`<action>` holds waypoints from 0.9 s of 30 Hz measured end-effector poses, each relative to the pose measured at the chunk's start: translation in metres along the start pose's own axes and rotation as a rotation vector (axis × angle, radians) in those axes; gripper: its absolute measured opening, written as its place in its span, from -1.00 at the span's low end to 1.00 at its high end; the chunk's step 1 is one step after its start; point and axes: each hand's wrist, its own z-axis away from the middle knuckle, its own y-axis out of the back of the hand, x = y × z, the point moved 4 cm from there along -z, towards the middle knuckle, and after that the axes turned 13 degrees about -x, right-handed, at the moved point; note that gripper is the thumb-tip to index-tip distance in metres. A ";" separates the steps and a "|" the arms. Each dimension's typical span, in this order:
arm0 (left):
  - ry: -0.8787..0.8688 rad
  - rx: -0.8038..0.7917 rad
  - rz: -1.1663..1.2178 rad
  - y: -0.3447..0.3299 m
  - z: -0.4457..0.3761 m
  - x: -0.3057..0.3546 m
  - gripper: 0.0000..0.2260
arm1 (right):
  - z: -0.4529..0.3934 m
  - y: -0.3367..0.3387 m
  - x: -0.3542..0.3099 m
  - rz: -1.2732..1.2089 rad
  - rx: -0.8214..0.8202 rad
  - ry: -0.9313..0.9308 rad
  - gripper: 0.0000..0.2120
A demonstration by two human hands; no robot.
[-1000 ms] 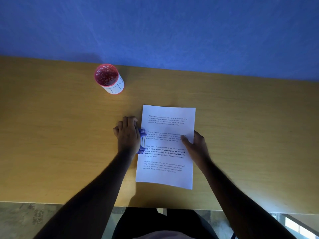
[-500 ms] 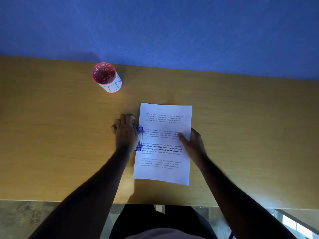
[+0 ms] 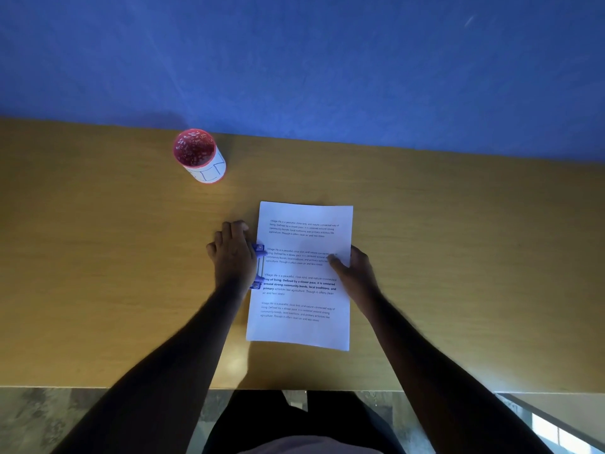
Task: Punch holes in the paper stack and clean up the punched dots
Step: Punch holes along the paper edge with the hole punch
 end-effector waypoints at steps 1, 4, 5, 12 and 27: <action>0.010 0.004 -0.002 -0.001 0.000 0.000 -0.81 | 0.001 0.000 -0.001 0.004 0.000 0.000 -0.86; 0.018 0.007 0.013 0.001 0.002 0.003 -0.79 | 0.002 0.000 -0.002 0.013 -0.004 -0.008 -0.85; 0.012 0.010 0.018 0.003 0.003 0.005 -0.79 | 0.002 0.000 -0.002 0.011 -0.005 -0.013 -0.86; -0.001 -0.001 0.067 0.011 0.007 0.012 -0.76 | 0.003 0.001 -0.002 0.007 -0.009 -0.035 -0.82; 0.095 0.002 0.407 0.019 0.020 0.010 -0.81 | 0.003 0.002 0.005 -0.015 -0.048 -0.049 -0.77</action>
